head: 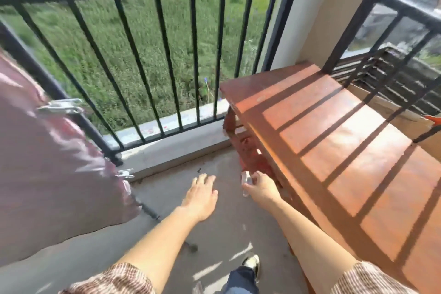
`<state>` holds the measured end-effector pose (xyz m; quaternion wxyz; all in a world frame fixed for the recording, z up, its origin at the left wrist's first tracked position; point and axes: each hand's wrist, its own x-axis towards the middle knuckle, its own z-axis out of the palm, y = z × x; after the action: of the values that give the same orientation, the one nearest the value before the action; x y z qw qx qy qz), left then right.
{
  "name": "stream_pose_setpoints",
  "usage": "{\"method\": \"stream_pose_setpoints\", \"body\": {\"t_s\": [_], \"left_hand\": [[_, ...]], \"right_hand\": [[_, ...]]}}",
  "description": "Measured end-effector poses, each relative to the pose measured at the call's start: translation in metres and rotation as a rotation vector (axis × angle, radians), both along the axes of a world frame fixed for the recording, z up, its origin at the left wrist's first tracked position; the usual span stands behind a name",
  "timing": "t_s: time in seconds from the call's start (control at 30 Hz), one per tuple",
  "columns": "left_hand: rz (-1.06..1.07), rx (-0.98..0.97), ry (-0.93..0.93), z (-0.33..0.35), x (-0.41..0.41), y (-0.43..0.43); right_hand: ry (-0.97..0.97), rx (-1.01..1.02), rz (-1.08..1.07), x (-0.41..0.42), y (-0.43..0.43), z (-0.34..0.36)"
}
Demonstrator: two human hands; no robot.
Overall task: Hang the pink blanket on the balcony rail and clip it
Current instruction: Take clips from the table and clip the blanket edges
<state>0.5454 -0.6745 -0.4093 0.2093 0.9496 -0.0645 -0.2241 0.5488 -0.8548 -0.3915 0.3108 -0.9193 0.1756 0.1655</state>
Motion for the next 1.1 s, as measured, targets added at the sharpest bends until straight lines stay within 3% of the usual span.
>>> {"method": "stream_pose_setpoints", "body": {"t_s": [0.53, 0.77, 1.1], "left_hand": [[0.902, 0.065, -0.221, 0.06, -0.17, 0.427], [1.069, 0.123, -0.368, 0.086, -0.219, 0.603], [1.286, 0.198, -0.375, 0.12, -0.303, 0.854]], "right_hand": [[-0.087, 0.138, 0.946, -0.044, 0.48, 0.071], [-0.159, 0.211, 1.22, -0.071, 0.677, 0.089], [-0.146, 0.238, 1.464, -0.12, 0.966, 0.103]]}}
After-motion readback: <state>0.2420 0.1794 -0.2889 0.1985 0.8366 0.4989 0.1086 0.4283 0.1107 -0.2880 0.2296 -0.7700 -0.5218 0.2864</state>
